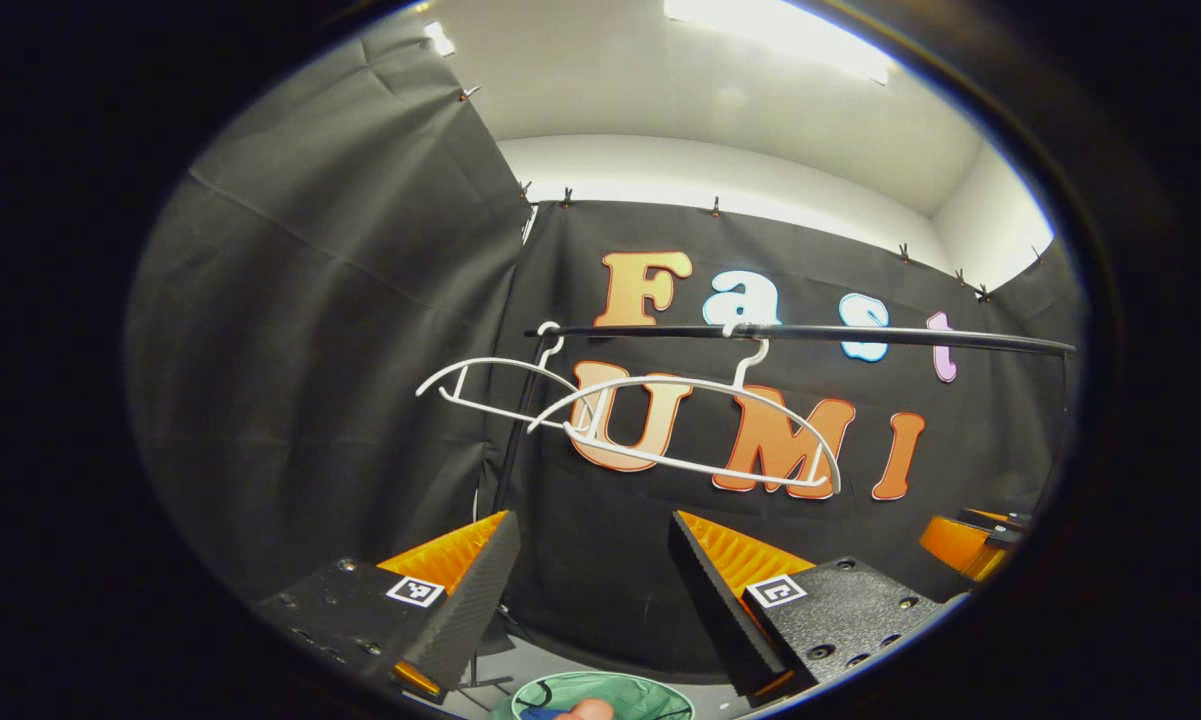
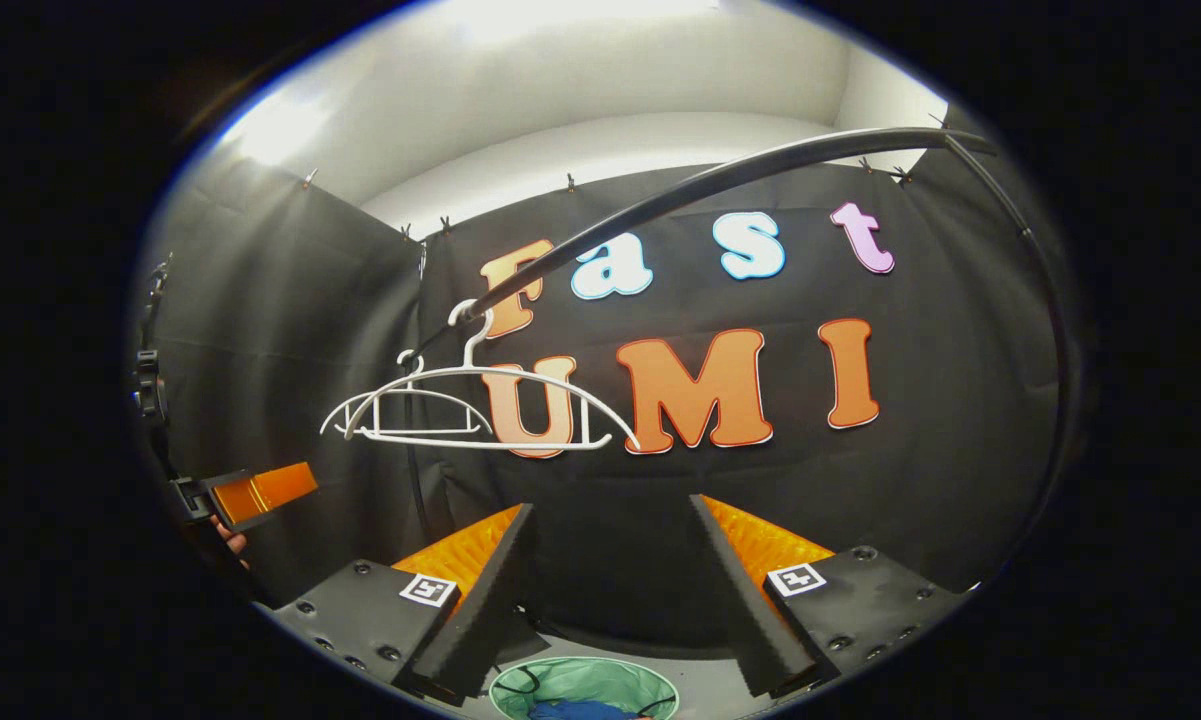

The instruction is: Grasp the clothes on the hanger with both hands and then place them into the laundry hamper below.

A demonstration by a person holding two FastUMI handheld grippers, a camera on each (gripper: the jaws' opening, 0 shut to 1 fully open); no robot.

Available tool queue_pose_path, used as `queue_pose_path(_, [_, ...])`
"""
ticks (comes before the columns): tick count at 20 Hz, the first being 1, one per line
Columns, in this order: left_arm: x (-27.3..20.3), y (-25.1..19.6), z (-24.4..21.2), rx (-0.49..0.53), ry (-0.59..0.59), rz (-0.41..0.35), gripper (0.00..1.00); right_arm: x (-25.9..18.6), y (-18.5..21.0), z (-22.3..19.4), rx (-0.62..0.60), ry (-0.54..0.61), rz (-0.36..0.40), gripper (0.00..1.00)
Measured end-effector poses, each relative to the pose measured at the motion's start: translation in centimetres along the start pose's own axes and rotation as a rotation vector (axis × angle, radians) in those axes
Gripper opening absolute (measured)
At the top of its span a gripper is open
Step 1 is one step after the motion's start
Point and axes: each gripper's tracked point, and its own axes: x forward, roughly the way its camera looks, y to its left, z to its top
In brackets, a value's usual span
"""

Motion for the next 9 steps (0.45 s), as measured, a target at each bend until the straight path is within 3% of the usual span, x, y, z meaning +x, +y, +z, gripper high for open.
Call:
queue_pose_path(1, [0.07,0.07,-0.01,0.000,0.001,0.003,0.95,-0.03,-0.15,0.28,-0.005,-0.006,-0.006,0.98])
queue_pose_path(9, [0.03,0.03,-0.13,0.006,0.012,0.004,0.92,0.40,0.20,0.45,-0.023,-0.004,-0.010,0.98])
